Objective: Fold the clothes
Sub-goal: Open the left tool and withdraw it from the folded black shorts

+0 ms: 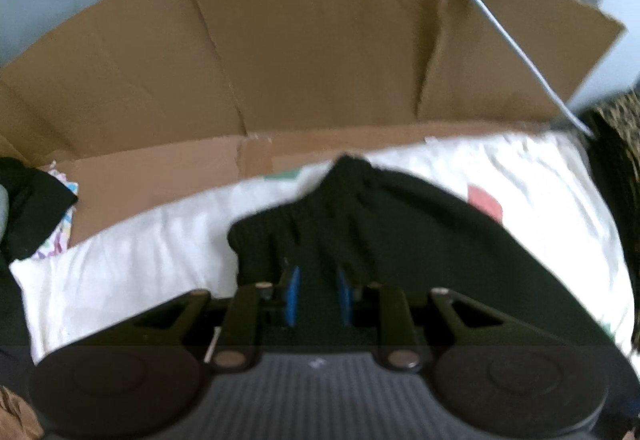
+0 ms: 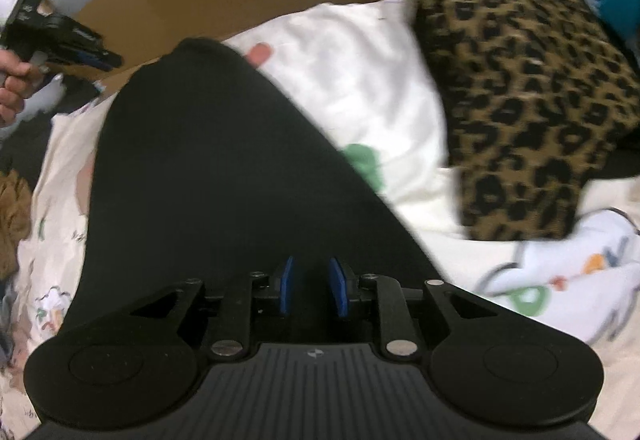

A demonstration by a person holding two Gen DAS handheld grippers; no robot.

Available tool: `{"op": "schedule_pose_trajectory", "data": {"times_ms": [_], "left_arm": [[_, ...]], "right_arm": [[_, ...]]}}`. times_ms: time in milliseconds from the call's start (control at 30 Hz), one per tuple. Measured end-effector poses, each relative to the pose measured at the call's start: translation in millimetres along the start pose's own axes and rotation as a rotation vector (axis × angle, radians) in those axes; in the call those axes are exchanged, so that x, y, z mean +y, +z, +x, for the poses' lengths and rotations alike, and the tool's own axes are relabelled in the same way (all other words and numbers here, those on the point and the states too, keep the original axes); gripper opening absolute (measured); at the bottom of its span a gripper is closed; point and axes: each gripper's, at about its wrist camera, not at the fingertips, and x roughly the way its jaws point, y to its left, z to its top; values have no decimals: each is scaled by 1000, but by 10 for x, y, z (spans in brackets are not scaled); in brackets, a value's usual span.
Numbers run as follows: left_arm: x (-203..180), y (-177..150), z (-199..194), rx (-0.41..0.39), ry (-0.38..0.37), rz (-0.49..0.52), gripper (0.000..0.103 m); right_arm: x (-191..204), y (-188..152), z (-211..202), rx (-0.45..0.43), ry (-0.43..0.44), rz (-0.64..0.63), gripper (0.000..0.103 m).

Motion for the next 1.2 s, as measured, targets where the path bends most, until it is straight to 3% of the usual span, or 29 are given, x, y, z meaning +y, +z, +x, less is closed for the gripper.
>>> {"op": "schedule_pose_trajectory", "data": {"times_ms": [200, 400, 500, 633, 833, 967, 1200], "left_arm": [[-69, -57, 419, 22, -18, -31, 23], [-47, -20, 835, 52, 32, -122, 22], [-83, -38, 865, 41, 55, -121, 22], [-22, -66, 741, 34, 37, -140, 22], [111, -305, 444, 12, 17, -149, 23], [67, -630, 232, 15, 35, -71, 24], [-67, -1279, -128, 33, -63, -43, 24]], "right_arm": [[-21, -26, 164, 51, -50, -18, 28], [-149, -86, 253, 93, -97, -13, 28], [-218, -111, 217, 87, -124, 0, 27], [-317, -110, 157, 76, -180, 27, 27], [-340, -62, 100, 69, -196, 37, 28], [-292, -40, 11, 39, -160, 38, 28], [-90, -26, -5, 30, -120, -4, 28]]}}
